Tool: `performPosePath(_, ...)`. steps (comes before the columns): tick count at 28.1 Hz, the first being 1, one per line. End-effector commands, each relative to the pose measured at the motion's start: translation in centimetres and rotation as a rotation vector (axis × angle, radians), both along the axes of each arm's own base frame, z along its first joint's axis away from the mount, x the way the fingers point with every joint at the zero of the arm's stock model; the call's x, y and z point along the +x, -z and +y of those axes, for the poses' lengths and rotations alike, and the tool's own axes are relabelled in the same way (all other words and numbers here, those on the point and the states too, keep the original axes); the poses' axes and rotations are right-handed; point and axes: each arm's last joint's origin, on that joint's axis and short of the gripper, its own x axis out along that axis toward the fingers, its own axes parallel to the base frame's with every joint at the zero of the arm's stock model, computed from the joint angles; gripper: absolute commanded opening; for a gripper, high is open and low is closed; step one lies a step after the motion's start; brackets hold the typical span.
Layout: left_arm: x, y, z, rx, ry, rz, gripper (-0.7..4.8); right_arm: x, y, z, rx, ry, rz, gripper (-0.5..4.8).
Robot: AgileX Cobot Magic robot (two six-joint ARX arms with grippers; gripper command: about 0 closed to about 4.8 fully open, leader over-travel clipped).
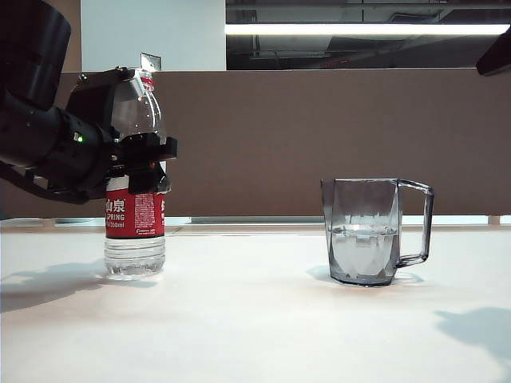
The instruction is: Pick up the mineral water bottle with the left hand on the table and pour water into the mug until it's half full.
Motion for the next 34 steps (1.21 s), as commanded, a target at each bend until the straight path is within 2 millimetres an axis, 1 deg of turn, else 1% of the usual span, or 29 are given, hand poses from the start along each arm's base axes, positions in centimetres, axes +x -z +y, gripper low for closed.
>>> performPosePath(1,0.0,-0.2,-0.1,-0.008,0.025,-0.007,2.89,0.0,-0.4,0.0,0.012,-0.004,-0.023,-0.05)
performPosePath(2,0.0,-0.2,-0.2,-0.007,0.033,-0.004,3.07,0.0,-0.4,0.0,0.013,-0.004,-0.023,-0.05)
performPosePath(3,0.0,-0.1,-0.2,-0.006,0.046,0.0,3.52,0.0,-0.4,0.0,0.012,-0.004,-0.023,-0.05)
performPosePath(4,-0.1,-0.1,-0.2,0.002,0.054,0.006,3.82,0.0,-0.4,0.0,0.013,-0.004,-0.023,-0.05)
performPosePath(8,-0.3,-0.4,-0.1,0.028,0.061,0.016,3.88,0.0,-0.4,0.0,0.013,-0.004,-0.023,-0.05)
performPosePath(10,-0.5,-0.6,0.0,0.035,0.058,0.026,4.72,0.0,-0.4,0.0,0.013,-0.004,-0.024,-0.05)
performPosePath(11,-0.6,-0.7,0.1,0.045,0.059,0.026,4.79,0.0,-0.4,0.0,0.013,-0.004,-0.024,-0.05)
performPosePath(20,-1.5,-1.5,0.6,0.132,0.076,0.067,4.79,0.0,-0.5,0.0,0.015,-0.003,-0.028,-0.05)
performPosePath(27,-2.5,-2.7,1.1,0.159,0.081,0.081,4.79,0.0,-0.5,0.0,0.017,-0.004,-0.029,-0.05)
performPosePath(29,-2.9,-3.0,1.3,0.173,0.084,0.093,4.79,0.0,-0.5,0.0,0.017,-0.003,-0.029,-0.05)
performPosePath(31,-3.7,-3.4,1.8,0.222,0.097,0.122,4.79,0.0,-0.5,0.0,0.017,-0.004,-0.03,-0.05)
performPosePath(34,-4.3,-3.7,2.1,0.234,0.1,0.154,4.79,0.0,-0.5,0.0,0.017,-0.004,-0.03,-0.05)
